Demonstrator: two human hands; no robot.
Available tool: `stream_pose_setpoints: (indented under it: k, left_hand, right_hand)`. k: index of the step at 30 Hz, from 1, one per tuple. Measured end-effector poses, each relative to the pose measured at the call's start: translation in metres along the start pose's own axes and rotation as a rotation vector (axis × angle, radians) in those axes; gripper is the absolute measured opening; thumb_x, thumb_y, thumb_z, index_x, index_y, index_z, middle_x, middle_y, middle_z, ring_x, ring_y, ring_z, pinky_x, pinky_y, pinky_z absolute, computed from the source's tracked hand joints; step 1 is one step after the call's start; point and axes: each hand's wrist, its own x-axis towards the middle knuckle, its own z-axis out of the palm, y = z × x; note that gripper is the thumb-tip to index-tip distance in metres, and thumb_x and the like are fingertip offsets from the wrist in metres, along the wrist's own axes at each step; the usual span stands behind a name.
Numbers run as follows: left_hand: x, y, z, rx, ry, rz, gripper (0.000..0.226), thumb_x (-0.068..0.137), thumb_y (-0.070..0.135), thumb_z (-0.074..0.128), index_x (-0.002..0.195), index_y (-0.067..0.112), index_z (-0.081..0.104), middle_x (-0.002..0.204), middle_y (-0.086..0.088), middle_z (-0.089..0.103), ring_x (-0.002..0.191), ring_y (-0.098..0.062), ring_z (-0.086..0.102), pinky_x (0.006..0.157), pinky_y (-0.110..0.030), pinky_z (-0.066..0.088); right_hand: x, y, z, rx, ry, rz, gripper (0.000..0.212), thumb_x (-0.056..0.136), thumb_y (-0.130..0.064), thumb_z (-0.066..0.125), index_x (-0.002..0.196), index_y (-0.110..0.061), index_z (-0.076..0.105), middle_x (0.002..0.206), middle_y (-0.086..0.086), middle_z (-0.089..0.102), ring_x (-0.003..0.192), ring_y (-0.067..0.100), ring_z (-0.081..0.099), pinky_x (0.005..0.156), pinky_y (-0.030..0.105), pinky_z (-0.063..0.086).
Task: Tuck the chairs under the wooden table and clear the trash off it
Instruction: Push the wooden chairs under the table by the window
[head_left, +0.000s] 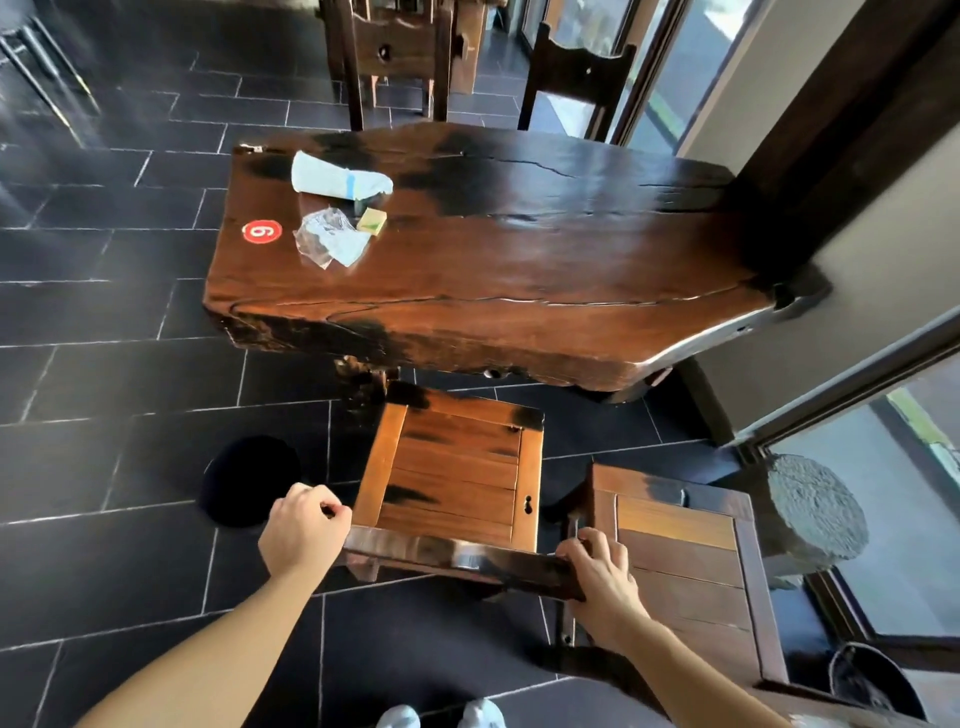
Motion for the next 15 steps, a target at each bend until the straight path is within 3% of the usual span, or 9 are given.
stream_pose_setpoints:
  k: [9, 15]
  left_hand:
    - [0.02, 0.021, 0.011, 0.001, -0.035, -0.002, 0.012, 0.08, 0.021, 0.065, 0.068, 0.022, 0.067, 0.087, 0.002, 0.058, 0.07, -0.018, 0.051, 0.054, -0.026, 0.034]
    - [0.024, 0.042, 0.016, -0.022, -0.197, -0.069, 0.012, 0.083, 0.031, 0.064, 0.077, 0.023, 0.07, 0.081, 0.005, 0.064, 0.07, -0.016, 0.056, 0.056, -0.025, 0.04]
  right_hand:
    - [0.039, 0.022, -0.029, -0.082, -0.132, -0.051, 0.067, 0.078, -0.012, 0.065, 0.132, -0.037, 0.034, 0.147, -0.003, 0.018, 0.127, 0.03, 0.023, 0.106, 0.047, 0.034]
    - [0.068, 0.045, -0.048, -0.095, -0.127, -0.076, 0.066, 0.076, -0.016, 0.068, 0.129, -0.04, 0.036, 0.141, -0.003, 0.023, 0.124, 0.03, 0.025, 0.103, 0.049, 0.038]
